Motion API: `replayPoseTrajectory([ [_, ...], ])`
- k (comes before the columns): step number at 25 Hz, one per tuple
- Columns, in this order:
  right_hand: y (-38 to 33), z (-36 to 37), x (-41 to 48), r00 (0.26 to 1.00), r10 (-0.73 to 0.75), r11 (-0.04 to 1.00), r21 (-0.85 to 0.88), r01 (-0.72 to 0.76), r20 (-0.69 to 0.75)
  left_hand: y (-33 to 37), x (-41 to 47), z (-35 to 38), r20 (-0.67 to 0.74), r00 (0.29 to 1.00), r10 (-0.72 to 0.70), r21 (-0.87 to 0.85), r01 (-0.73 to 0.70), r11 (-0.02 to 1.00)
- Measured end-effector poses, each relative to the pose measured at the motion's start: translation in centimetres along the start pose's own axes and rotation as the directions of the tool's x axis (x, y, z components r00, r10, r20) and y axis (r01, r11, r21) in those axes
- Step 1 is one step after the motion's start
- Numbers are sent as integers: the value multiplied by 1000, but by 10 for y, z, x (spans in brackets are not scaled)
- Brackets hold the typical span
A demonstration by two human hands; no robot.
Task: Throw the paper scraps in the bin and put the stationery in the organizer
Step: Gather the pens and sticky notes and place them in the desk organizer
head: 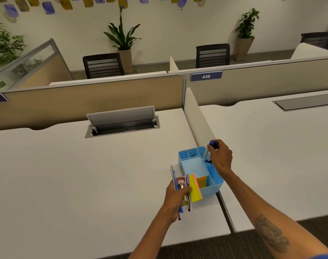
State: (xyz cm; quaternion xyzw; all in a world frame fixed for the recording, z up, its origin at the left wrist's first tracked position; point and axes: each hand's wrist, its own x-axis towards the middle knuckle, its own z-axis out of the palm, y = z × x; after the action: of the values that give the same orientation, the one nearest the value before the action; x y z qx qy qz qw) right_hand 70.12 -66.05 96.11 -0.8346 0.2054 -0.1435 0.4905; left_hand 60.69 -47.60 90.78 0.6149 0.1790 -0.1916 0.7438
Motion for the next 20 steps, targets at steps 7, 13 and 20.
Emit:
replayPoseTrajectory([
  [7,27,21,3,995,88,993,-77,-84,53,3,5,-7,-8,999,32,-40,-33,999],
  [13,36,24,2,987,99,981,-177,-76,125,4,4,-11,15,999,50,-74,-48,996],
  [20,19,15,-22,998,-66,978,-198,62,-11,10,2,-21,-18,999,45,-101,-47,994],
])
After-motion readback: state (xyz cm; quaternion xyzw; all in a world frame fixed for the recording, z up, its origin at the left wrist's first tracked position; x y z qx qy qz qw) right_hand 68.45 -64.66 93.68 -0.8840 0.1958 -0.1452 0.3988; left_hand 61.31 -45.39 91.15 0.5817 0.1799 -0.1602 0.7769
